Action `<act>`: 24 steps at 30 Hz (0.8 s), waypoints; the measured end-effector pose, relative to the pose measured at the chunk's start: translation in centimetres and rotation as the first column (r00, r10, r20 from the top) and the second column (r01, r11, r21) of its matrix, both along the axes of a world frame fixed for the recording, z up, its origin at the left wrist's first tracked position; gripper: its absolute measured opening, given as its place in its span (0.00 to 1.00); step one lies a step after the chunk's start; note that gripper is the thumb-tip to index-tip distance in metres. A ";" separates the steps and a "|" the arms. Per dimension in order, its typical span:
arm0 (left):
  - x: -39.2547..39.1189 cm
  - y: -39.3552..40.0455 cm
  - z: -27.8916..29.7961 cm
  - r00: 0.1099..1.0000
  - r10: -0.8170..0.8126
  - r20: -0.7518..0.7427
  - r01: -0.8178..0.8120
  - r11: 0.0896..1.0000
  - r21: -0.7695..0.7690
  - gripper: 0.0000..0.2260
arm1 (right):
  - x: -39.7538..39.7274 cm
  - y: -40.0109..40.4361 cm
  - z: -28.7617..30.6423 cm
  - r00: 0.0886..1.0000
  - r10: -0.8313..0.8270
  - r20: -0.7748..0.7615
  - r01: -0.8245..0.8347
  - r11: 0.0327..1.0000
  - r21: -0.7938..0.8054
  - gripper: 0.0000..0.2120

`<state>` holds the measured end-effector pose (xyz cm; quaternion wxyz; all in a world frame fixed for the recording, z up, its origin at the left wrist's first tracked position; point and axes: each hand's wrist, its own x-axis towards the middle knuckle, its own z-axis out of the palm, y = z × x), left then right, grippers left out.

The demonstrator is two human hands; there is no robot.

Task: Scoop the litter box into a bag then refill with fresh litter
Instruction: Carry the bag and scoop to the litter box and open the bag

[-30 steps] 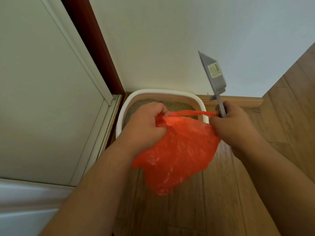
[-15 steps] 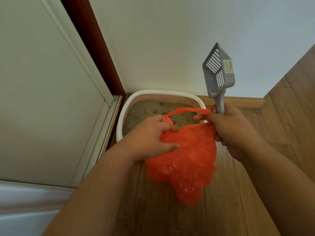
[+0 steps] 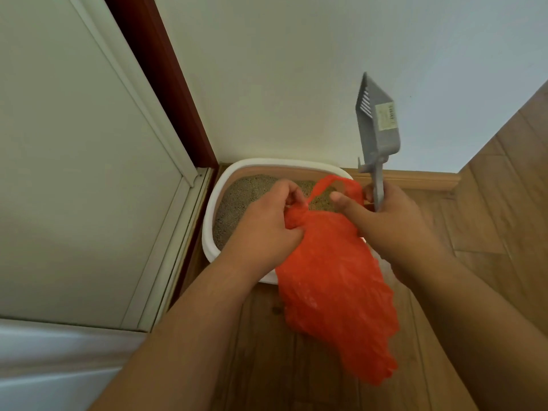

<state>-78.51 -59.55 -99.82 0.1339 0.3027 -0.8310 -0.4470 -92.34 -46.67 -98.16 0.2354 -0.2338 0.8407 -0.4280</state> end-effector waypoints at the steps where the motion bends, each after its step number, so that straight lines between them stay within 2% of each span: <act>1: -0.1 0.1 0.0 1.000 0.001 -0.012 -0.001 1.000 0.014 0.16 | 0.1 0.0 -0.1 0.998 0.016 0.054 -0.015 1.000 -0.017 0.20; 4: -0.4 1.0 -0.4 0.994 -0.092 -0.062 0.101 0.983 0.155 0.17 | 0.4 -0.1 -0.5 0.972 0.116 0.206 -0.101 0.991 -0.084 0.22; 8: -0.9 2.2 -0.3 0.966 -0.121 -0.230 0.218 0.860 0.461 0.16 | 0.1 -0.4 -0.4 0.883 0.213 0.417 -0.090 0.951 -0.296 0.16; 10: -1.1 2.2 0.3 0.957 -0.056 -0.286 0.214 0.801 0.559 0.18 | -0.4 -0.2 -0.2 0.879 0.232 0.416 -0.088 0.938 -0.336 0.12; 12: -1.0 1.9 0.4 0.957 0.025 -0.288 0.155 0.796 0.585 0.18 | -0.7 -0.1 -0.5 0.911 0.204 0.358 -0.107 0.956 -0.272 0.09; 13: -0.9 1.5 0.4 0.967 0.048 -0.250 0.091 0.853 0.515 0.16 | -0.8 0.0 -0.7 0.921 0.184 0.343 -0.107 0.967 -0.230 0.09; 15: -0.4 0.3 -0.1 0.998 0.041 -0.057 -0.031 0.984 0.174 0.11 | -0.8 -0.1 -0.9 0.919 0.158 0.361 -0.089 0.976 -0.198 0.10; 16: -0.2 -0.3 -0.5 0.998 0.007 0.068 -0.006 1.000 -0.006 0.10 | -0.7 -0.1 -1.0 0.914 0.157 0.375 -0.082 0.975 -0.208 0.10; 17: 0.1 -0.9 -0.8 0.982 -0.041 0.185 0.064 0.991 -0.119 0.08 | -0.8 -0.2 -0.9 0.910 0.157 0.384 -0.075 0.973 -0.220 0.11; 19: 0.5 -1.5 -1.2 0.911 -0.125 0.392 0.205 0.964 -0.168 0.04 | -0.8 -0.3 -0.6 0.903 0.140 0.405 -0.043 0.970 -0.240 0.13; 21: 0.6 -1.7 -1.7 0.808 -0.165 0.566 0.325 0.926 -0.193 0.09 | -1.0 -0.2 -0.6 0.894 0.114 0.433 -0.001 0.968 -0.251 0.15; 24: 0.8 -1.4 -1.9 0.722 -0.210 0.659 0.407 0.899 -0.160 0.13 | -1.4 -0.1 -0.6 0.873 0.050 0.486 0.075 0.969 -0.235 0.15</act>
